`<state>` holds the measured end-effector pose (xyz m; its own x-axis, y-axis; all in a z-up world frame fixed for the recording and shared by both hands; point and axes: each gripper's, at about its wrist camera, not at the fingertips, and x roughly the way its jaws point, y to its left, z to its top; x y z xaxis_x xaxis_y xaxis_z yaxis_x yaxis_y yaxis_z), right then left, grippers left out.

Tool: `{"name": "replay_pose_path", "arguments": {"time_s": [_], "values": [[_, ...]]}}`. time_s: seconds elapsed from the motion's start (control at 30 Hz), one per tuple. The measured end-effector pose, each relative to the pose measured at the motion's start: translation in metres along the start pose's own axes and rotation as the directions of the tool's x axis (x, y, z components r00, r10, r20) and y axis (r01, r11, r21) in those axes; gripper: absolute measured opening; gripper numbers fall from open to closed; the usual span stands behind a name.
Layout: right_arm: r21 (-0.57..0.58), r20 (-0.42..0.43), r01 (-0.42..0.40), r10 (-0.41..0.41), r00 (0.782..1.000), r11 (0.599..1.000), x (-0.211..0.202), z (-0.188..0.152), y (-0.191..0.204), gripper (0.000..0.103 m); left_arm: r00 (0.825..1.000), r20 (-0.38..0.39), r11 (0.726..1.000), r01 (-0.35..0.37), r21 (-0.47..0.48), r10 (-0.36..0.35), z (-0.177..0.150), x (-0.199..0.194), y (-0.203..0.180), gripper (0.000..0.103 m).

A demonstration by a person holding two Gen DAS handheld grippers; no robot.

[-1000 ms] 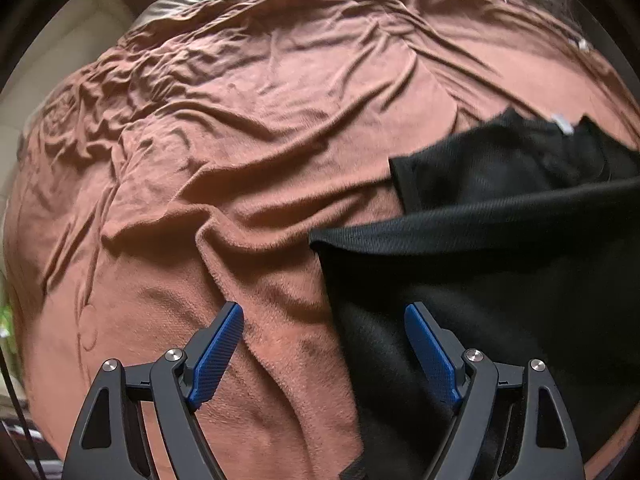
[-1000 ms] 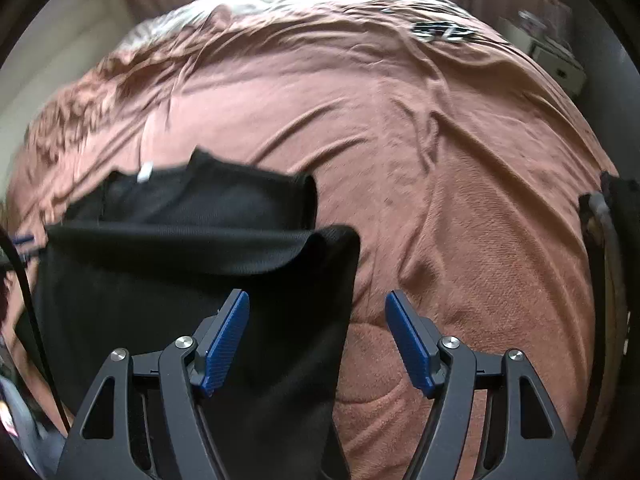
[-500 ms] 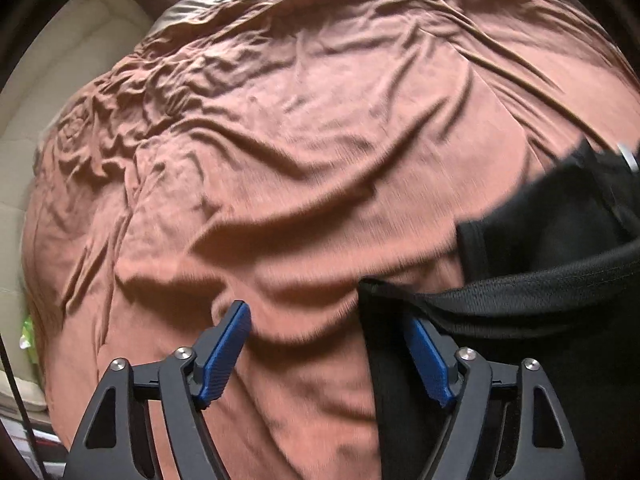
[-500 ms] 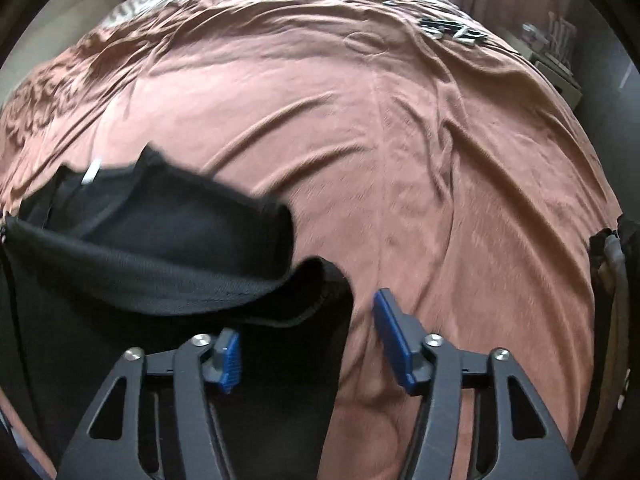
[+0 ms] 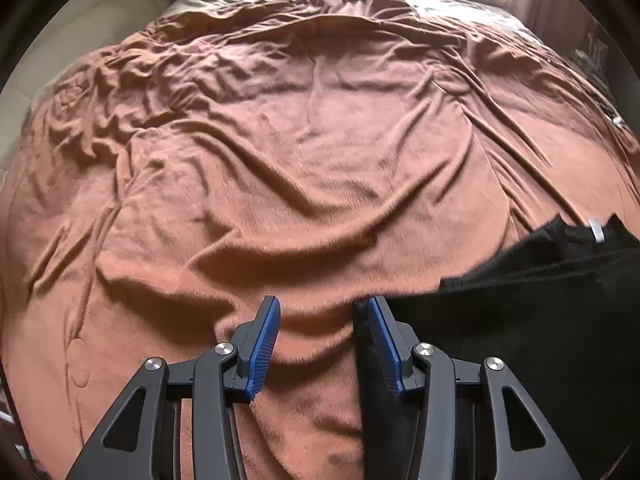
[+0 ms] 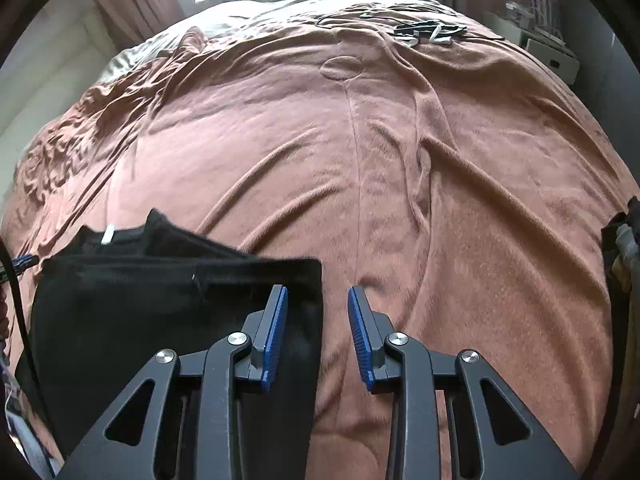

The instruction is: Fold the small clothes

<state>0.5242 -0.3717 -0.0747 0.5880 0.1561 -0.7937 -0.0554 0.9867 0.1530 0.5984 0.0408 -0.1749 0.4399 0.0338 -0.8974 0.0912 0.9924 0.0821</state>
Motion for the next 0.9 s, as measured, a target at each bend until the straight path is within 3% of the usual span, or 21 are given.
{"name": "replay_pose_path", "arguments": {"time_s": [0.33,0.4,0.53,0.63,0.9], "values": [[-0.045,-0.026,-0.030,0.029,0.999,0.999,0.011,-0.007,0.005,0.028,1.000,-0.018,0.999,0.021,0.038,-0.020,-0.010,0.020,-0.008,0.045],[-0.064,-0.025,-0.023,0.021,0.999,0.998,0.015,-0.005,0.009,0.019,0.999,-0.023,0.999,0.048,0.026,-0.047,-0.008,0.022,-0.007,0.037],[-0.069,-0.013,-0.028,0.027,1.000,0.997,0.017,-0.005,0.014,0.003,0.996,-0.026,0.996,0.087,0.018,-0.087,-0.008,0.020,-0.010,0.011],[-0.071,0.005,-0.012,0.012,1.000,0.997,0.013,-0.006,0.015,0.000,0.998,0.005,0.998,0.059,0.039,-0.059,-0.010,0.011,-0.015,0.008],[-0.098,0.082,-0.001,0.009,0.997,0.995,-0.028,-0.006,0.020,0.000,0.992,0.071,0.995,0.102,0.009,-0.102,-0.001,-0.022,-0.004,0.007]]}}
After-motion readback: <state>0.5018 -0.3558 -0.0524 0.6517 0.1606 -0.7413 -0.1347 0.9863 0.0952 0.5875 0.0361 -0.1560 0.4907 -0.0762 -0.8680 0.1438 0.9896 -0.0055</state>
